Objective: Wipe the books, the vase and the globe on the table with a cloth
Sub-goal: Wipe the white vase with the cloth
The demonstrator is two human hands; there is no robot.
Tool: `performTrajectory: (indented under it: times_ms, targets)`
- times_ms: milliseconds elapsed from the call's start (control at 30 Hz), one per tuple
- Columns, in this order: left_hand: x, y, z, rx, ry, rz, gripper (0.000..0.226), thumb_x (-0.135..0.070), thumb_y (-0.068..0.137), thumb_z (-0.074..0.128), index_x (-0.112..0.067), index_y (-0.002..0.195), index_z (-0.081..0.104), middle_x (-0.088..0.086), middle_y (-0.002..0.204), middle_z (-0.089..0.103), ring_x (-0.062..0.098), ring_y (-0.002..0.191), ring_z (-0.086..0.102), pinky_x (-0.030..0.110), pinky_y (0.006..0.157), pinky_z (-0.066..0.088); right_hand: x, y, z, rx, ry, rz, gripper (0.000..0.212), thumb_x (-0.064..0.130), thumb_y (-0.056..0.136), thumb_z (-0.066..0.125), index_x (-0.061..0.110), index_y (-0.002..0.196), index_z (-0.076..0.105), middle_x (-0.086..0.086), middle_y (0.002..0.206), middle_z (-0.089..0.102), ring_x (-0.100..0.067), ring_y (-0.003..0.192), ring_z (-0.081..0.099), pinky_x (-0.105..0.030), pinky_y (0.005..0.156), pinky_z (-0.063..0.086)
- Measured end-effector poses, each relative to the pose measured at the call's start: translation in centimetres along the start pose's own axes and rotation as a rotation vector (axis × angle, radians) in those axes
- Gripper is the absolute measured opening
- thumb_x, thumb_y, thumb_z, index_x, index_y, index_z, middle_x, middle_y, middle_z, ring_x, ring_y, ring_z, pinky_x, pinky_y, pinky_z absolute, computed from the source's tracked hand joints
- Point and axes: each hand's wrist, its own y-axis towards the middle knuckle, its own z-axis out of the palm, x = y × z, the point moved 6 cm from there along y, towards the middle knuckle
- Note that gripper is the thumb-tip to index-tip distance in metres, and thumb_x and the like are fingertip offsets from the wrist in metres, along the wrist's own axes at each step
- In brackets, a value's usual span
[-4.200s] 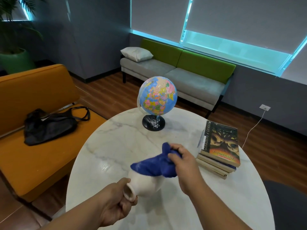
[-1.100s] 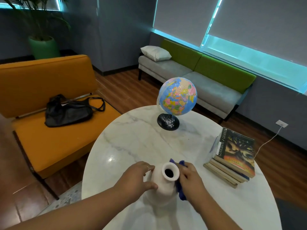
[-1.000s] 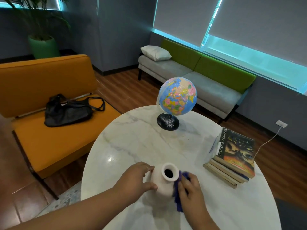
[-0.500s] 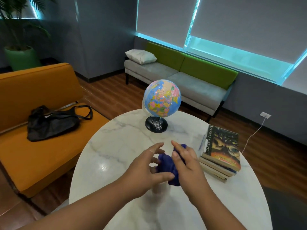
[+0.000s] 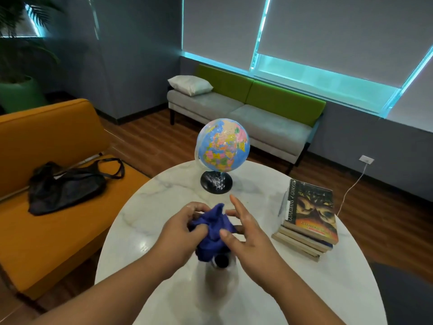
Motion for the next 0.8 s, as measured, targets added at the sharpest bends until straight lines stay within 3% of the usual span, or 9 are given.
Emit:
performTrajectory:
  times_ms: [67, 133, 233, 333, 433, 600, 800]
  targets:
    - [0.5, 0.6, -1.8, -0.105, -0.019, -0.027, 0.035, 0.003, 0.089, 0.053, -0.03, 0.099, 0.058, -0.001, 0.098, 0.067, 0.019, 0.089, 0.065, 0.035, 0.076, 0.055, -0.9, -0.3, -0.2, -0.036, -0.197, 0.022, 0.078, 0.044, 0.084, 0.068, 0.056, 0.142, 0.017, 0.026, 0.132, 0.033, 0.004, 0.115, 0.042, -0.022, 0.095, 0.046]
    - [1.2, 1.1, -3.4, -0.17, -0.019, -0.056, 0.035, 0.002, 0.091, 0.052, -0.032, 0.098, 0.057, -0.002, 0.098, 0.066, 0.02, 0.09, 0.064, 0.04, 0.08, 0.054, -1.8, -0.6, 0.7, 0.041, -0.472, 0.023, 0.084, 0.058, 0.074, 0.07, 0.05, 0.143, 0.022, 0.025, 0.131, 0.032, -0.001, 0.121, 0.034, -0.022, 0.1, 0.038]
    - [2.6, 1.4, -4.2, -0.161, 0.023, -0.089, 0.034, -0.002, 0.093, 0.053, -0.035, 0.096, 0.056, -0.004, 0.099, 0.065, 0.018, 0.091, 0.063, 0.032, 0.071, 0.054, -2.7, -0.8, 2.4, 0.169, -0.732, 0.004, 0.081, 0.062, 0.071, 0.068, 0.044, 0.141, 0.031, 0.022, 0.129, 0.035, -0.006, 0.121, 0.032, -0.021, 0.096, 0.037]
    - [4.2, 1.5, -4.1, -0.116, 0.06, -0.129, 0.031, -0.004, 0.093, 0.054, -0.035, 0.096, 0.056, -0.004, 0.099, 0.066, 0.016, 0.088, 0.063, 0.024, 0.062, 0.051, -3.1, -0.4, 2.8, 0.131, -0.721, -0.001, 0.06, 0.049, 0.08, 0.064, 0.042, 0.135, 0.039, 0.02, 0.119, 0.036, -0.006, 0.11, 0.046, -0.022, 0.088, 0.043]
    - [5.5, 1.6, -4.1, -0.1, 0.069, -0.173, 0.028, -0.004, 0.092, 0.055, -0.031, 0.097, 0.058, -0.002, 0.097, 0.067, 0.019, 0.086, 0.065, 0.024, 0.06, 0.051, -3.2, -0.1, 2.8, 0.107, -0.667, 0.006, 0.046, 0.038, 0.082, 0.061, 0.037, 0.126, 0.047, 0.019, 0.113, 0.036, -0.007, 0.097, 0.053, -0.021, 0.083, 0.045]
    - [6.7, 2.2, -4.5, -0.089, 0.065, -0.211, 0.027, -0.004, 0.092, 0.055, -0.03, 0.097, 0.059, -0.001, 0.097, 0.067, 0.022, 0.081, 0.065, 0.026, 0.058, 0.05, -3.8, 2.2, 0.5, 0.045, -0.663, 0.049, 0.05, 0.039, 0.082, 0.066, 0.034, 0.128, 0.049, 0.018, 0.112, 0.036, -0.006, 0.099, 0.054, -0.015, 0.08, 0.04]
    - [8.3, 3.3, -5.0, -0.08, 0.061, -0.258, 0.024, -0.007, 0.092, 0.057, -0.029, 0.101, 0.058, 0.003, 0.097, 0.068, 0.023, 0.081, 0.067, 0.026, 0.057, 0.05, -5.2, 7.4, -5.1, -0.089, -0.721, 0.14, 0.048, 0.031, 0.081, 0.07, 0.025, 0.127, 0.054, 0.005, 0.118, 0.044, -0.018, 0.101, 0.056, -0.023, 0.079, 0.042]
